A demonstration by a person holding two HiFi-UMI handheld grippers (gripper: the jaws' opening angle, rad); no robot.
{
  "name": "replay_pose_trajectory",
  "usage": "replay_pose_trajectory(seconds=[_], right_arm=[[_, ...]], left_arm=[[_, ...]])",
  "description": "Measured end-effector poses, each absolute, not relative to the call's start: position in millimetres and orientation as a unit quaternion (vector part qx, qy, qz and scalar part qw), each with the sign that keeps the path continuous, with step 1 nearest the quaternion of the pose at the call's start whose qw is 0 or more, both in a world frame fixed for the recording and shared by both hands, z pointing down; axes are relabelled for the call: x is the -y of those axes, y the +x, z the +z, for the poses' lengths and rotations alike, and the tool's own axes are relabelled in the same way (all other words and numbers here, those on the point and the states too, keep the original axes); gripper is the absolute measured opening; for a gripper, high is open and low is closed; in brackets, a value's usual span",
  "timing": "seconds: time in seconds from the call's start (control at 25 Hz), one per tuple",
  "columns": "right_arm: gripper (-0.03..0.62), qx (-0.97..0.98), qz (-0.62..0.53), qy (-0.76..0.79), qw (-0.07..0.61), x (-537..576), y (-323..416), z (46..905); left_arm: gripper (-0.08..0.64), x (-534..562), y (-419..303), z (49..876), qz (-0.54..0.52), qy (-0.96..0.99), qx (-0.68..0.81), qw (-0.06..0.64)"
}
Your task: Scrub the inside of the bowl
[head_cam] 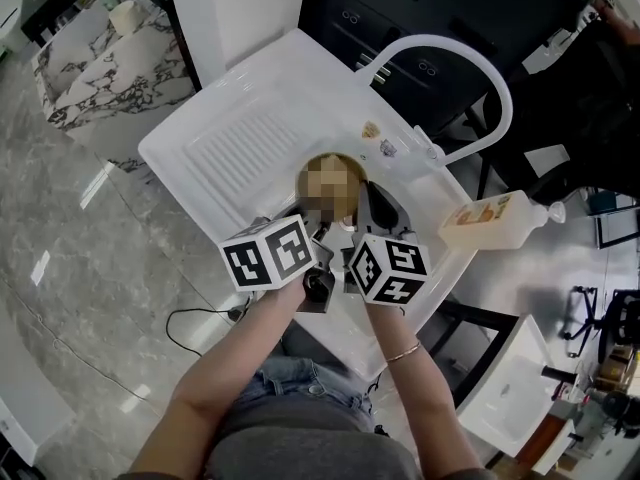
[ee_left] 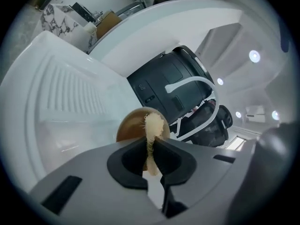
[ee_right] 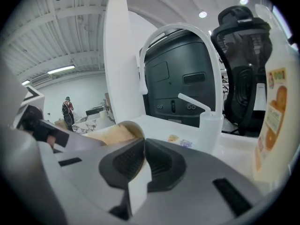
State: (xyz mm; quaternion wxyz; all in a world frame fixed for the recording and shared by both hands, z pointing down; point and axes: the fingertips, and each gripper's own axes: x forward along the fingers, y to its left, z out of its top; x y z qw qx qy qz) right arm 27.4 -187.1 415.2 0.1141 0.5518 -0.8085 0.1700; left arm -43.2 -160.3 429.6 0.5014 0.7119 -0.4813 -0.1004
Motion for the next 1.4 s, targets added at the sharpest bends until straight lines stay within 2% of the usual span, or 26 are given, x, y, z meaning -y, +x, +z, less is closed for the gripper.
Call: replay_pose_trajectory(seconds=[0.36, 0.76, 1.4], right_arm=[[0.028, 0.812, 0.156, 0.551, 0.109, 189.0, 25.0, 411.6], [0.029, 0.808, 0.161, 0.552, 0.126, 191.4, 28.9, 421.2], [0.029, 0.79, 0.192, 0.563, 0.148, 187.0, 51.9, 440.9]], left_arm=[[0.037, 154.3, -39.0, 461.3, -0.015, 0.712, 0.495, 0.497], [0.037, 153.2, -51.5, 479.1, 0.124, 0.751, 0.524, 0.382], [0.037, 167.8, -71.0, 480.2, 0.205, 0.768, 0.537, 0.283]])
